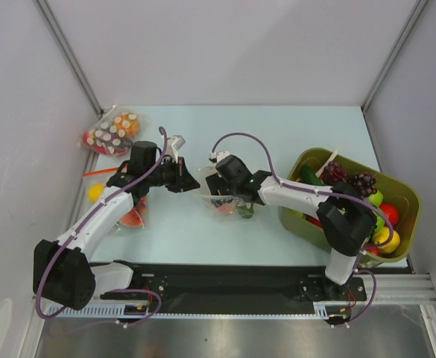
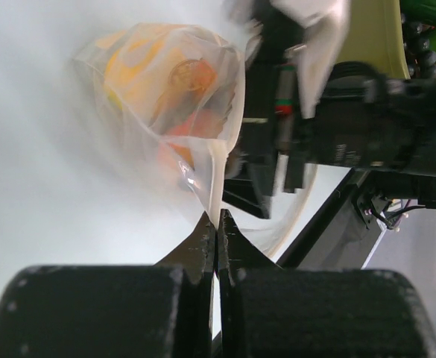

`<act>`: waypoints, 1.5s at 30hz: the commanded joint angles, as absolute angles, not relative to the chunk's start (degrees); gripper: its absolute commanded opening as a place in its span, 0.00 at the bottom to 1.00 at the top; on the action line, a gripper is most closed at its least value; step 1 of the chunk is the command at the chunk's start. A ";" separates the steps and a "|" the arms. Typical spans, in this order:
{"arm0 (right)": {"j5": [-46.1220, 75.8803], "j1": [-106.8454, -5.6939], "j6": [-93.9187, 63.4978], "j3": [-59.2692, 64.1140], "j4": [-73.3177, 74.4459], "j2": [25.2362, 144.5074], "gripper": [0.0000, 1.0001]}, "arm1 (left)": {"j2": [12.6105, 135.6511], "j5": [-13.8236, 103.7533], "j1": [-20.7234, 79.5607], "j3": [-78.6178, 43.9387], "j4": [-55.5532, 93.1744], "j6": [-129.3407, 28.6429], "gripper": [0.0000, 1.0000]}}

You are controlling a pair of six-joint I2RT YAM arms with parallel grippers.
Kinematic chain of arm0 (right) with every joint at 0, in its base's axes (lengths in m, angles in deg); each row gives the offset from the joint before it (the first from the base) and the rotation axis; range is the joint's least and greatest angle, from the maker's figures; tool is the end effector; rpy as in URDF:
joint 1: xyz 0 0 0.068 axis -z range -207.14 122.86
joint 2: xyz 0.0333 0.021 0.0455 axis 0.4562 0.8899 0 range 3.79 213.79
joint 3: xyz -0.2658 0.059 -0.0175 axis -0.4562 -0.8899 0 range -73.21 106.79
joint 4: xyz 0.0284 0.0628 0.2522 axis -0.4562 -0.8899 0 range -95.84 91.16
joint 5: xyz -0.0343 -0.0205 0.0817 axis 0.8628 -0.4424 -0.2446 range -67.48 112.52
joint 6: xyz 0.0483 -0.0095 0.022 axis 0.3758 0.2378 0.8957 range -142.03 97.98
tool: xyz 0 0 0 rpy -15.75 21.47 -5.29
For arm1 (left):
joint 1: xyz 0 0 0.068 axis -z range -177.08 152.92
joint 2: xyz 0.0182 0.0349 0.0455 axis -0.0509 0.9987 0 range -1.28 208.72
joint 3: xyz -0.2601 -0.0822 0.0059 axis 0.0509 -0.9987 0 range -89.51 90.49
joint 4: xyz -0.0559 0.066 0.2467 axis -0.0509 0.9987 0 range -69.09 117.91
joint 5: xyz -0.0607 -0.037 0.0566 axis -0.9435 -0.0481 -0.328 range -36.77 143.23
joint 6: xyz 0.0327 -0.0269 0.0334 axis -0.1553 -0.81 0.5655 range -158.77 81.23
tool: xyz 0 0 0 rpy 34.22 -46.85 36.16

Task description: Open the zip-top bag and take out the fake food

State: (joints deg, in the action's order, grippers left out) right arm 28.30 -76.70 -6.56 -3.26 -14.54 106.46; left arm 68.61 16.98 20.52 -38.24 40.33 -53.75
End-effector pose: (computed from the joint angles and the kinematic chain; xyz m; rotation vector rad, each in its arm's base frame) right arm 0.2551 0.2938 0.2073 -0.6731 2.3550 0.3956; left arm 0.2427 -0.0991 0.2768 0.4094 2.2353 -1.0119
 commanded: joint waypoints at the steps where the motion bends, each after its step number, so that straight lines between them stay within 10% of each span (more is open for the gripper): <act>1: 29.38 -76.71 -5.85 -2.64 -13.17 99.69 0.11 | 68.07 16.14 20.59 -37.13 38.93 -53.71 0.00; 30: 21.99 -70.83 1.18 -13.18 5.56 67.88 0.05 | 68.16 16.84 20.67 -36.95 39.55 -53.18 0.00; 45: 34.03 -43.78 -7.26 -16.52 -8.50 61.53 0.04 | 68.16 16.75 20.67 -36.86 39.46 -53.10 0.00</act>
State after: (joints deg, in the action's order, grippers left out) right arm 28.19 -46.89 -4.18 -16.15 -6.46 60.94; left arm 68.61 17.04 20.52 -38.24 40.38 -53.73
